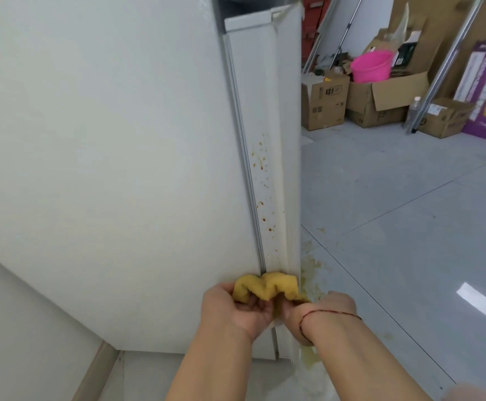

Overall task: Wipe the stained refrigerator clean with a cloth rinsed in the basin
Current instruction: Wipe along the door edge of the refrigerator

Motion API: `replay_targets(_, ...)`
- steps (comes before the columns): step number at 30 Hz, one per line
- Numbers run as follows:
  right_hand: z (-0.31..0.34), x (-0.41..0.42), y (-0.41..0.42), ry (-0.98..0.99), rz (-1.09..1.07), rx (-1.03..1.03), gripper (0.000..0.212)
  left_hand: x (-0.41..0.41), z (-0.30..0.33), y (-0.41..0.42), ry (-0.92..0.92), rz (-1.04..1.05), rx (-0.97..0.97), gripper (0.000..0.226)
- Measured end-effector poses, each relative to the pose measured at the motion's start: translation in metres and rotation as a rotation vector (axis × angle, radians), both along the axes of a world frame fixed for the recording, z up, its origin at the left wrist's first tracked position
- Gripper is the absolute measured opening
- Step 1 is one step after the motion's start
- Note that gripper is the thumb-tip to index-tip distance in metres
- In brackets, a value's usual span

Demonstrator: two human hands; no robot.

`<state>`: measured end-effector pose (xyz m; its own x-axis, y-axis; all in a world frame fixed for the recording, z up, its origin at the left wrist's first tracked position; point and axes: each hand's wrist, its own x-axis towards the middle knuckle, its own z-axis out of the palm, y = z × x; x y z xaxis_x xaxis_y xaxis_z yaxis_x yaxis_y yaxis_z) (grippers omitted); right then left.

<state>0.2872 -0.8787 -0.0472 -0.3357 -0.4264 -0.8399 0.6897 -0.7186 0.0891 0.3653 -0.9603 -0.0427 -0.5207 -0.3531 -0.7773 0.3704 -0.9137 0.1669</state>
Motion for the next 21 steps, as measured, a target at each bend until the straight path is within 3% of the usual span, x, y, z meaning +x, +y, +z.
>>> replay_targets(7,0.06,-0.009,0.004,0.049,0.174,-0.078,0.037,0.007,0.077,0.005,0.149,0.049,-0.116,0.022)
replay_targets(21,0.152,-0.017,0.003,0.204,0.13,-0.391,0.056,0.011,0.186,0.008,0.387,0.104,-0.358,0.017)
